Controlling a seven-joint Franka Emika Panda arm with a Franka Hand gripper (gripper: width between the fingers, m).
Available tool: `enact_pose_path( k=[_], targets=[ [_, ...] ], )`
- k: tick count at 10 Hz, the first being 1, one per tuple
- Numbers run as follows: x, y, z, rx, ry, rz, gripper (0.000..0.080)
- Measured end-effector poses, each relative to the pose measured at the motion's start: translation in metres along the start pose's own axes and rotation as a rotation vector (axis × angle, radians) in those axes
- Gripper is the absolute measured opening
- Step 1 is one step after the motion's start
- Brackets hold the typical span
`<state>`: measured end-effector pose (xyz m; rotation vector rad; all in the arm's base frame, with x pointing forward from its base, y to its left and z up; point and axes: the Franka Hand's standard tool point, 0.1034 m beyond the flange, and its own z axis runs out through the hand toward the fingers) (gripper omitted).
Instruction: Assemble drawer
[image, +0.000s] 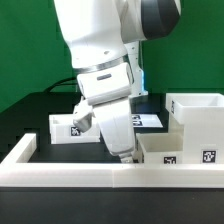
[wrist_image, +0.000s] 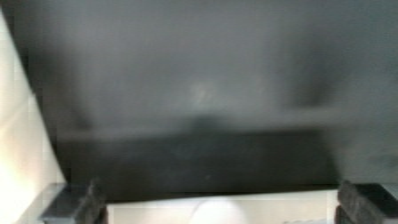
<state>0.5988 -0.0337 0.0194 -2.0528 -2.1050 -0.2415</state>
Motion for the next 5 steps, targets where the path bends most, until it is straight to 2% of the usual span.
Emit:
enact_pose_path(
  k=[1,2,3,4,5],
  targets=[
    [-0.004,0.000,0.000,-0.015,-0.006,0.007,0.0648],
    [-0.004,0.000,0.001,-0.014,-0.005,0.008,0.0648],
    [-0.004,0.001,0.001,-0.027,-0.009,0.005,0.0648],
    [-0.001,-0.001,0.004,-0.073,-0.024,-0.003,0.0648],
    [0.007,-0.002,0.007,-0.070,-0.019,-0.006,0.0648]
  ],
)
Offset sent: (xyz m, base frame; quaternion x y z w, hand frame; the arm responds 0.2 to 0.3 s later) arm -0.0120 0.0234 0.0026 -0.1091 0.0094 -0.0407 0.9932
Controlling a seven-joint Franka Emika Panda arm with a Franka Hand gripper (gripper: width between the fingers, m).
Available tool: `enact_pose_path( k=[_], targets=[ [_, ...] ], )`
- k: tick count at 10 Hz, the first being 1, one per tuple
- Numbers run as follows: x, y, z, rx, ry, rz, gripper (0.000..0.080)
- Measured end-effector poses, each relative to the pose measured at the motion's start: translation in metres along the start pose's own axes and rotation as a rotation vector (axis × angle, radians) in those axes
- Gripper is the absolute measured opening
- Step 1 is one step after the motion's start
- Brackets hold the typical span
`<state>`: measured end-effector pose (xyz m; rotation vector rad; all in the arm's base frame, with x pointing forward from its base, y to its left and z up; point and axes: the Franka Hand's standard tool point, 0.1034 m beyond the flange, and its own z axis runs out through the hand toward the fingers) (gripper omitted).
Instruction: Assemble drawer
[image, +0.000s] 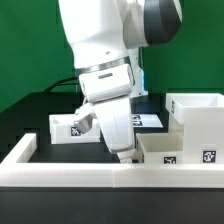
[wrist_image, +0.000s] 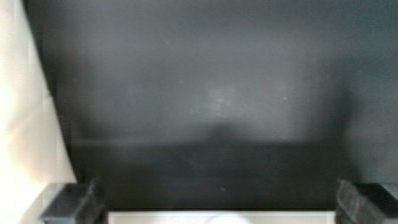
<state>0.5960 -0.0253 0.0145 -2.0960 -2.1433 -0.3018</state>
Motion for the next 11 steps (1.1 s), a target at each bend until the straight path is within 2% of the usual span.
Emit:
enact_pose_path(
  k=[8,9,11],
  targets=[
    [0.054,0.004,0.012,0.016,0.009,0.033,0.0648],
    [0.059,0.005,0.014,0.018,0.001,0.019,0.0648],
    [0.059,0.005,0.014,0.020,-0.009,0.022,0.0648]
  ],
)
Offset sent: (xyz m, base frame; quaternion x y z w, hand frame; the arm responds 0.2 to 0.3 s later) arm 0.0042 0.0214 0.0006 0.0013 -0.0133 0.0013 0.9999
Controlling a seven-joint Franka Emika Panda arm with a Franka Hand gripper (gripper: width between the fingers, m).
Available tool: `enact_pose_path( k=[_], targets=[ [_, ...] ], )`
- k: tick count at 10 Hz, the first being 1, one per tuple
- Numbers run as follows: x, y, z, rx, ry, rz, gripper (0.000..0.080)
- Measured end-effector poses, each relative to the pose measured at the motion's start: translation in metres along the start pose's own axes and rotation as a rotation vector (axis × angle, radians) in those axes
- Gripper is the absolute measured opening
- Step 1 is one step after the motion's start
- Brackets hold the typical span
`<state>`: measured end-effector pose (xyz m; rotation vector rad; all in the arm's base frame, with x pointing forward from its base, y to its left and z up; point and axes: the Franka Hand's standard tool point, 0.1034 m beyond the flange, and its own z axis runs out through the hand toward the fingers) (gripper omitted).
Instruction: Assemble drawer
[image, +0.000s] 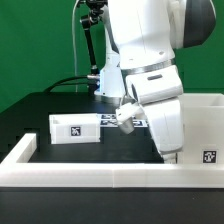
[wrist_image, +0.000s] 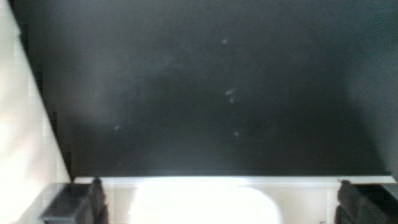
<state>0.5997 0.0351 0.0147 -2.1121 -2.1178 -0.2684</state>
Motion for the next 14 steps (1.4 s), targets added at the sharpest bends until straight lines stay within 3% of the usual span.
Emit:
enact_pose_path(
  k=[1,4,6,8,12,13,14],
  targets=[
    [-0.006,-0.001,-0.002,0.006,-0.001,-0.001,0.0648],
    [-0.055,-0.006,-0.014,-0.010,-0.017,0.068,0.0648],
    [-0.079,-0.022,-0.024,-0.015,-0.028,0.114,0.0648],
    [-0.086,-0.039,-0.039,-0.013,-0.043,0.147,0.0648],
    [-0.098,-0.098,-0.053,-0.016,-0.081,0.173,0.0648],
    [-0.102,-0.107,-0.051,-0.004,-0.080,0.192,0.0648],
    [-0.102,-0.105,-0.050,-0.005,-0.080,0.193,0.0648]
  ],
)
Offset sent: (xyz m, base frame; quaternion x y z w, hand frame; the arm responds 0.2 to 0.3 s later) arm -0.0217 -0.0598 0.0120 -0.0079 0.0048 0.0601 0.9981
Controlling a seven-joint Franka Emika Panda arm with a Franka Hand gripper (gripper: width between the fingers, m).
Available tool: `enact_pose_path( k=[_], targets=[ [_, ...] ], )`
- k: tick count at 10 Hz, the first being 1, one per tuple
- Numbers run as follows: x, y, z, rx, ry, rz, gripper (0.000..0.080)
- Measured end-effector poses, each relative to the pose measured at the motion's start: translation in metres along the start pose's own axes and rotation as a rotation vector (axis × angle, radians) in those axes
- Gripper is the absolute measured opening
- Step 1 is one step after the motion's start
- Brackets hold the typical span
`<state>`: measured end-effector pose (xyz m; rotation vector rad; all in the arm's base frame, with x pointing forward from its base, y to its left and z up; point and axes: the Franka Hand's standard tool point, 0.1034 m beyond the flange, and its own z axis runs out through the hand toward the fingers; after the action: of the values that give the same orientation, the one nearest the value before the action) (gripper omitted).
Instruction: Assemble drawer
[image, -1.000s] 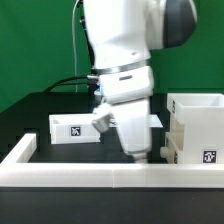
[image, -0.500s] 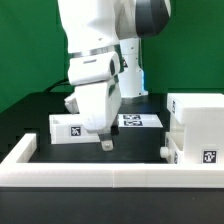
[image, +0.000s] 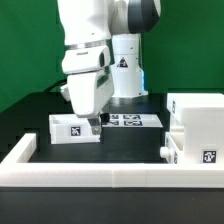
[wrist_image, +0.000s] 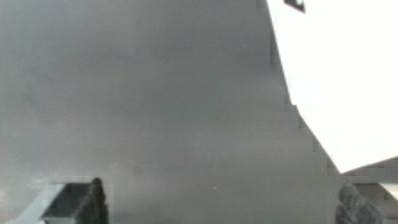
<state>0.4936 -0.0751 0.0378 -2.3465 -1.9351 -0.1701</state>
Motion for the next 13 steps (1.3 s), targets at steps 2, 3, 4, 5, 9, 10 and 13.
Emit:
enact_pose_path(
  k=[2,3,4,5,9,10,13],
  targets=[
    [0.000,-0.001,0.001,0.001,0.002,0.135,0.0648],
    [0.001,-0.001,0.001,0.002,0.002,0.176,0.0648],
    [0.001,-0.001,0.001,0.003,0.002,0.259,0.0648],
    [0.001,-0.001,0.001,0.002,0.002,0.325,0.0648],
    [-0.007,-0.027,-0.007,-0.009,-0.006,0.743,0.0648],
    [-0.008,-0.034,-0.009,-0.016,-0.006,0.815,0.0648],
    [-0.006,-0.037,-0.009,-0.018,0.000,1.018,0.0648]
  ],
)
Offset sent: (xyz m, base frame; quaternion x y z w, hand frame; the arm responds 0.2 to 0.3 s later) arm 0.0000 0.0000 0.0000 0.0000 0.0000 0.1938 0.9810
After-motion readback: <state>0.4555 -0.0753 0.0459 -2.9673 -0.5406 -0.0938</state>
